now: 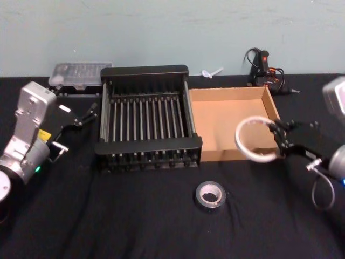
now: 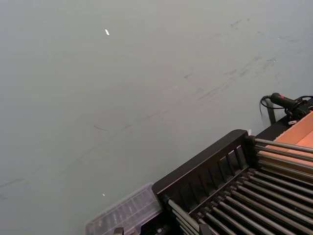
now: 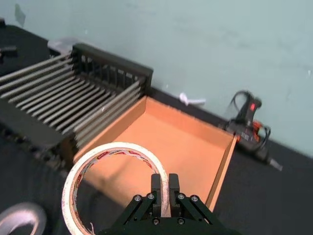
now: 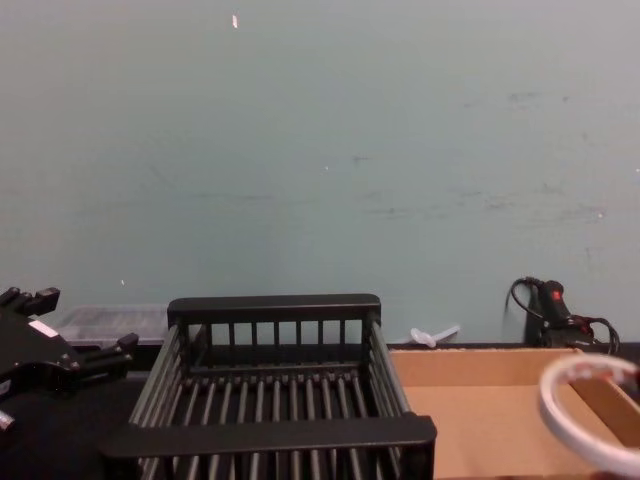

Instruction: Pick up the white tape and place it into the black box , Pick up the silver tape and place it into the brown box.

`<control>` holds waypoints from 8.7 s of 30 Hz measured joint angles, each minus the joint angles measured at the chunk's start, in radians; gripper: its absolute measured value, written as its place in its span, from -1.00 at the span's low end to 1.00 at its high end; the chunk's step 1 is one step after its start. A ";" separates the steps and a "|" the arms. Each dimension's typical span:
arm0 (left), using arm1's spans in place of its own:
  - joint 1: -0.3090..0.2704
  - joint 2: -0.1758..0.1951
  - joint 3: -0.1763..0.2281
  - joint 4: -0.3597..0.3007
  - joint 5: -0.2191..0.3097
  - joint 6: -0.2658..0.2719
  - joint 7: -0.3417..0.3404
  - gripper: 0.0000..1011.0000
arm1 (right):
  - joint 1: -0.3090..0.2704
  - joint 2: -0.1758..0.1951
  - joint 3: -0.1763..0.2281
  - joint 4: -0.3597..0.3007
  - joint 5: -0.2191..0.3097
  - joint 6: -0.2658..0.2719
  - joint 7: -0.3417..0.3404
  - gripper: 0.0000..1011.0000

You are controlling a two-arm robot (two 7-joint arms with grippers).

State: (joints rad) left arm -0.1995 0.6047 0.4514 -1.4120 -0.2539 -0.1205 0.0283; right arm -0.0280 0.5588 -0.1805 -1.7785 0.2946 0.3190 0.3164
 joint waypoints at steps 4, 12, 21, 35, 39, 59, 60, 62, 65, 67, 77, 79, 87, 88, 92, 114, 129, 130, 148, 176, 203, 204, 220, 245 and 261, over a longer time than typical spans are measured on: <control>0.000 0.000 0.000 0.000 0.000 0.000 0.000 0.98 | 0.068 -0.021 -0.025 0.042 -0.020 -0.009 0.007 -0.81; 0.000 0.000 0.000 0.000 0.000 0.000 0.000 0.98 | 0.222 -0.078 -0.090 0.147 -0.055 -0.018 0.033 -0.81; 0.000 0.000 0.000 0.000 0.000 0.000 0.000 0.98 | 0.378 -0.156 -0.173 0.282 -0.096 -0.052 0.065 -0.81; 0.000 0.000 0.000 0.000 0.000 0.000 0.000 0.98 | 0.555 -0.317 -0.273 0.534 -0.176 -0.182 0.058 -0.80; 0.000 0.000 0.000 0.000 0.000 0.000 0.000 0.98 | 0.588 -0.362 -0.291 0.610 -0.193 -0.214 0.058 -0.81; 0.000 0.000 0.000 0.000 0.000 0.000 0.000 0.98 | 0.638 -0.443 -0.319 0.784 -0.238 -0.260 0.068 -0.81; 0.000 0.000 0.000 0.000 0.000 0.000 0.000 0.98 | 0.638 -0.443 -0.318 0.784 -0.238 -0.261 0.068 -0.81; 0.000 0.000 0.000 0.000 0.000 0.000 0.000 0.98 | 0.638 -0.443 -0.318 0.784 -0.238 -0.261 0.068 -0.81; 0.000 0.000 0.000 0.000 0.000 0.000 0.000 0.98 | 0.638 -0.443 -0.318 0.784 -0.238 -0.261 0.068 -0.81; 0.000 0.000 0.000 0.000 0.000 0.000 0.000 0.98 | 0.638 -0.443 -0.317 0.783 -0.238 -0.261 0.068 -0.81; 0.000 0.000 0.000 0.000 0.000 0.000 0.000 0.98 | 0.638 -0.442 -0.316 0.782 -0.234 -0.261 0.068 -0.29; 0.000 0.000 0.000 0.000 0.000 0.000 0.000 0.98 | 0.638 -0.442 -0.316 0.782 -0.234 -0.261 0.068 -0.18; 0.000 0.000 0.000 0.000 0.000 0.000 0.000 0.98 | 0.638 -0.442 -0.315 0.781 -0.233 -0.260 0.068 0.34; 0.000 0.000 0.000 0.000 0.000 0.000 0.000 0.98 | 0.638 -0.442 -0.315 0.781 -0.233 -0.260 0.067 0.34; 0.000 0.000 0.000 0.000 0.000 0.000 0.000 0.98 | 0.638 -0.442 -0.315 0.781 -0.232 -0.260 0.068 0.63; 0.000 0.000 0.000 0.000 0.000 0.000 0.000 0.98 | 0.598 -0.411 -0.287 0.712 -0.220 -0.250 0.069 0.98; 0.000 0.000 0.000 0.000 0.000 0.000 0.000 0.98 | 0.397 -0.273 -0.189 0.397 -0.160 -0.188 0.048 0.98; 0.000 0.000 0.000 0.000 0.000 0.000 0.000 0.98 | 0.385 -0.266 -0.183 0.382 -0.157 -0.184 0.046 0.98; 0.000 0.000 0.000 0.000 0.000 0.000 0.000 0.98 | 0.116 -0.117 -0.115 0.109 -0.105 -0.035 0.045 0.98; 0.000 0.000 0.000 0.000 0.000 0.000 0.000 0.98 | 0.041 -0.070 -0.188 0.019 -0.092 0.215 0.062 0.98; 0.000 0.000 0.000 0.000 0.000 0.000 0.000 0.98 | 0.072 -0.087 -0.228 0.050 -0.123 0.238 0.081 0.98; 0.000 0.000 0.000 0.000 0.000 0.000 0.000 0.98 | 0.072 -0.087 -0.228 0.050 -0.122 0.238 0.081 0.98; 0.000 0.000 0.000 0.000 0.000 0.000 0.000 0.98 | 0.071 -0.086 -0.226 0.050 -0.120 0.238 0.081 0.35; 0.000 0.000 0.000 0.000 0.000 0.000 0.000 0.98 | 0.070 -0.086 -0.225 0.048 -0.119 0.237 0.081 -0.69; 0.000 0.000 0.000 0.000 0.000 0.000 0.000 0.98 | 0.058 -0.059 -0.194 0.022 -0.073 0.151 0.110 -0.69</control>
State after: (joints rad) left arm -0.1995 0.6047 0.4514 -1.4120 -0.2539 -0.1205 0.0283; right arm 0.0303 0.4997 -0.3747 -1.7564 0.2213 0.4697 0.4266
